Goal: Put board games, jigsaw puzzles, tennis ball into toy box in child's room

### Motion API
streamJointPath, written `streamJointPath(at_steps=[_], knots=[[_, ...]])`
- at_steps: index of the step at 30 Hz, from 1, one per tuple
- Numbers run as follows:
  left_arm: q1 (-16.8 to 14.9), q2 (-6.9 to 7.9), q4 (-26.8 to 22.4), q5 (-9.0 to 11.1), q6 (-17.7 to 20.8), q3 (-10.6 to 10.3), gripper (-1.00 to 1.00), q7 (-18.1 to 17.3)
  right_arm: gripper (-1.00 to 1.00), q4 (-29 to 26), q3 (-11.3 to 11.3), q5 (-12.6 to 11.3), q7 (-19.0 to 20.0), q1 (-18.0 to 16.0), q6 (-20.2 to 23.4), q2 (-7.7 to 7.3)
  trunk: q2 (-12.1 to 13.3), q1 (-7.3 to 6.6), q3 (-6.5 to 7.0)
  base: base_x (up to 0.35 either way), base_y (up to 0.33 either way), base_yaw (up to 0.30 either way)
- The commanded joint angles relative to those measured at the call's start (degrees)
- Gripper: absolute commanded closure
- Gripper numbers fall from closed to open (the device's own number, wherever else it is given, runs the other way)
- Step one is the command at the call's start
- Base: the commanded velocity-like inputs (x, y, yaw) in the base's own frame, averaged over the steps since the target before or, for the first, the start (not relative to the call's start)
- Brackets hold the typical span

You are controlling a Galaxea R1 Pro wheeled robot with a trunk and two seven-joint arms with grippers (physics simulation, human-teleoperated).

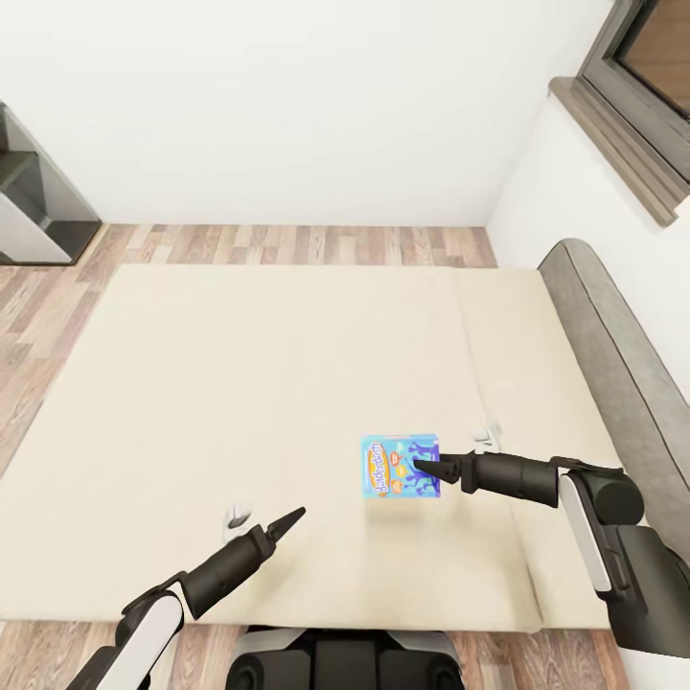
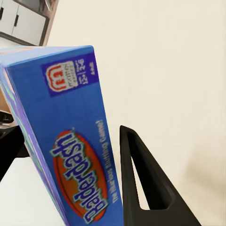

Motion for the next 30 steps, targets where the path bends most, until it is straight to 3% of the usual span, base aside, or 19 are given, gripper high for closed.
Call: streamJointPath(at_steps=[1,30], knots=[[-0.03,0.03,-0.02,0.54,0.35,-0.05,-1.00,0.06,1.00,0.00,-0.03,-0.40,0.10,-0.03,0.49,-0.05,-0.08,0.03,0.03,0.000,0.000,0.000],[-0.20,0.01,0.73,0.51,0.27,-0.19,-1.00,0.06,1.00,0.00,-0.05,-0.42,0.33,-0.03,0.51,-0.38,-0.08,0.03,2.73,0.000,0.000,0.000]])
